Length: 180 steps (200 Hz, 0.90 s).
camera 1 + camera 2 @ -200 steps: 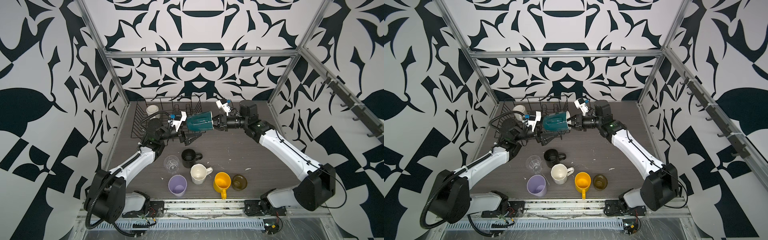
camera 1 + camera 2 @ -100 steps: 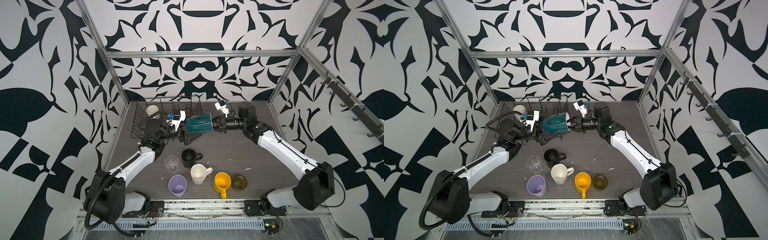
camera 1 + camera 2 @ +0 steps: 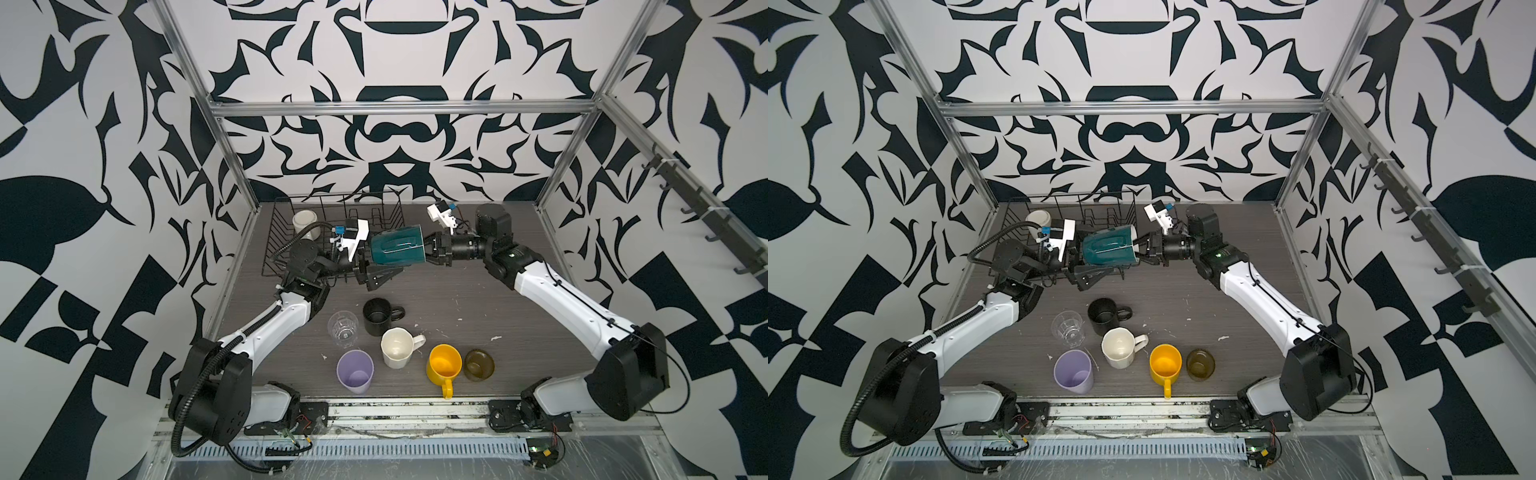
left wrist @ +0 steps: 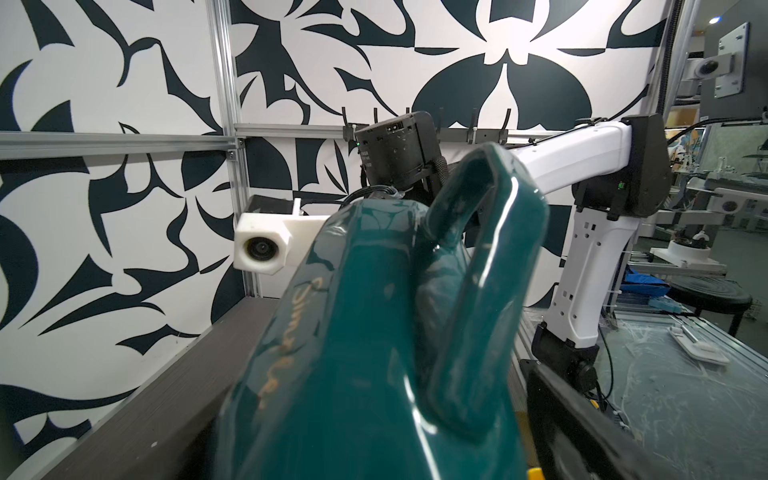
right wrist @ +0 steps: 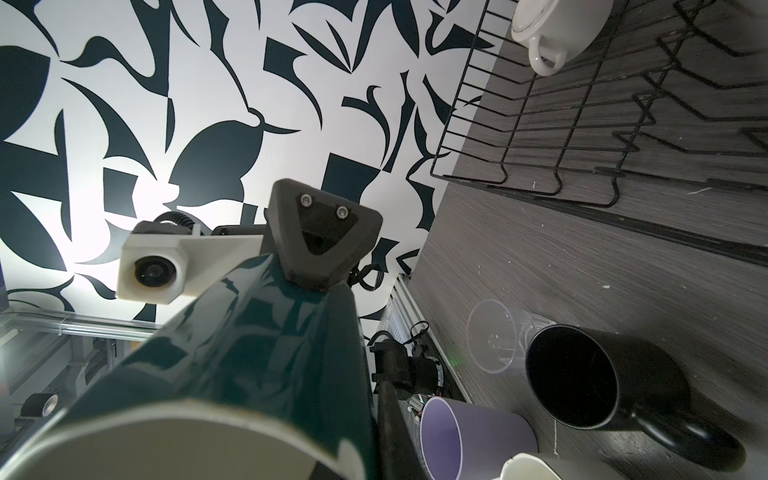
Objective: Load cups into a dish rack
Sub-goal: Pick up the cup from the center of the table.
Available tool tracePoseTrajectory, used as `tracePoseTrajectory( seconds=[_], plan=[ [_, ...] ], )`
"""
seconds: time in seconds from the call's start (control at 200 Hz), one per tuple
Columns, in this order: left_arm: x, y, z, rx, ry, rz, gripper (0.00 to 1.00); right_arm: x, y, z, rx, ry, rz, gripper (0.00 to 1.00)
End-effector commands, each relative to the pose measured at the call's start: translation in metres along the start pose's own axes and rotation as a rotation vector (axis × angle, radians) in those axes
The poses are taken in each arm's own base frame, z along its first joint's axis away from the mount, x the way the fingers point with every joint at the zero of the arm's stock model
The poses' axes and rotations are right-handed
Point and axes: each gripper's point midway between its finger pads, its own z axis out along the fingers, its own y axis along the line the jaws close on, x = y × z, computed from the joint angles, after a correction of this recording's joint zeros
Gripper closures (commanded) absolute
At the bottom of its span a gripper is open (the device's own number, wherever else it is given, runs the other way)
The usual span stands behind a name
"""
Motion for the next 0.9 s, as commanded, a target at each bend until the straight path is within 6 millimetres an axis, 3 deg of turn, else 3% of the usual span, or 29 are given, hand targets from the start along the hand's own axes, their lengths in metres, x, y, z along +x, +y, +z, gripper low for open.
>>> tracePoseTrajectory(
  seconds=[0.0,0.69,0.895],
  plan=[
    [-0.018,-0.017,0.003,0.094,-0.029,0.053,0.01,-0.01,0.031,0.001,-0.083,-0.024,-0.112,1.0],
    [-0.018,-0.028,0.007,0.169,-0.018,0.028,0.0,-0.009,0.029,0.015,-0.115,0.005,-0.092,1.0],
    [-0.022,-0.029,0.007,0.178,-0.026,0.018,0.07,-0.009,0.032,0.018,-0.141,0.012,-0.084,1.0]
  ],
)
